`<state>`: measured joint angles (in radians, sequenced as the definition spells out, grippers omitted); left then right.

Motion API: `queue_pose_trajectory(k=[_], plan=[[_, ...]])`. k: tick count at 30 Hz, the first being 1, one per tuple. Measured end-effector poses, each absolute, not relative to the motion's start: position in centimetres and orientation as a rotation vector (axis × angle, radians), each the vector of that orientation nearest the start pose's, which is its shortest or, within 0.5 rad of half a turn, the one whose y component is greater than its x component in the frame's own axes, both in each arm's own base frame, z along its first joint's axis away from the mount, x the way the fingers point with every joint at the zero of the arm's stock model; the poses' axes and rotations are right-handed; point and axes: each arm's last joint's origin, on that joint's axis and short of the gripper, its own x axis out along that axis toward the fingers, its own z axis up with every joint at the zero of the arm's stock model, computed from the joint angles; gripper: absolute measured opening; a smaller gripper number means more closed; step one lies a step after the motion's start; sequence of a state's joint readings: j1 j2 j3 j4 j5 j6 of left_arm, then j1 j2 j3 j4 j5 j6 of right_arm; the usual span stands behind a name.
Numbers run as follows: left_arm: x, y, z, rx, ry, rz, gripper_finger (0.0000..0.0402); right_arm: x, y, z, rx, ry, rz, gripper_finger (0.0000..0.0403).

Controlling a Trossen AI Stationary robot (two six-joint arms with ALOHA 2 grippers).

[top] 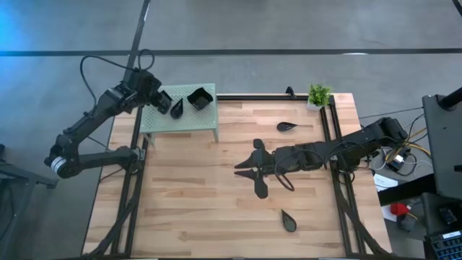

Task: Pick & Place Mini shaped plates
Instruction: Stack the black square plate on top of the black square plate on the shelf, then stack the black drop-shaped plate on top of the black drop-shaped plate on the shelf

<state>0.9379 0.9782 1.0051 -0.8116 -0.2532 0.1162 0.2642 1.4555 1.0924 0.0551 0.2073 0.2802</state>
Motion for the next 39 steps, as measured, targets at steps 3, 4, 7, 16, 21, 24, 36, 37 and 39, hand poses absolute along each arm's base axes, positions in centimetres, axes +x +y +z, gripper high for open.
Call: queue_pose_trajectory(k=[3, 4, 7, 16, 21, 24, 36, 37, 39], plan=[[10.3, 15.2, 32.4, -0.189, 0.828, 1.081, 0.0052, 32.2, 8.1, 30.6, 0.206, 0.305, 0.014, 0.0076], [10.3, 15.2, 32.5, -0.19, 0.826, 1.08, 0.0052, 32.2, 8.1, 30.6, 0.206, 0.305, 0.014, 0.0074], [10.2, 15.2, 32.8, -0.186, 0.817, 1.082, 0.0052, 32.2, 8.1, 30.6, 0.214, 0.305, 0.013, 0.0072], [9.2, 12.8, 34.7, -0.161, 0.742, 1.068, 0.0051, 32.0, 8.0, 30.2, 0.204, 0.344, 0.007, 0.0075], [8.6, 10.0, 35.4, -0.156, 0.685, 1.002, 0.0034, 31.9, 8.0, 29.8, 0.192, 0.39, 0.0, 0.006], [8.4, 8.3, 35.4, -0.168, 0.678, 0.931, 0.0019, 31.7, 8.1, 29.5, 0.197, 0.42, -0.002, 0.005], [10.7, 3.4, 33.1, -0.157, 0.666, 0.531, 0.0001, 30.2, 9.7, 27.7, 0.265, 0.633, -0.015, 0.0015], [11.0, 2.9, 32.9, -0.157, 0.66, 0.493, 0.0001, 29.9, 10.1, 27.5, 0.273, 0.666, -0.018, 0.0012], [11.5, 2.0, 32.5, -0.158, 0.648, 0.419, 0.0, 29.1, 10.9, 26.9, 0.281, 0.735, -0.02, 0.0009]])
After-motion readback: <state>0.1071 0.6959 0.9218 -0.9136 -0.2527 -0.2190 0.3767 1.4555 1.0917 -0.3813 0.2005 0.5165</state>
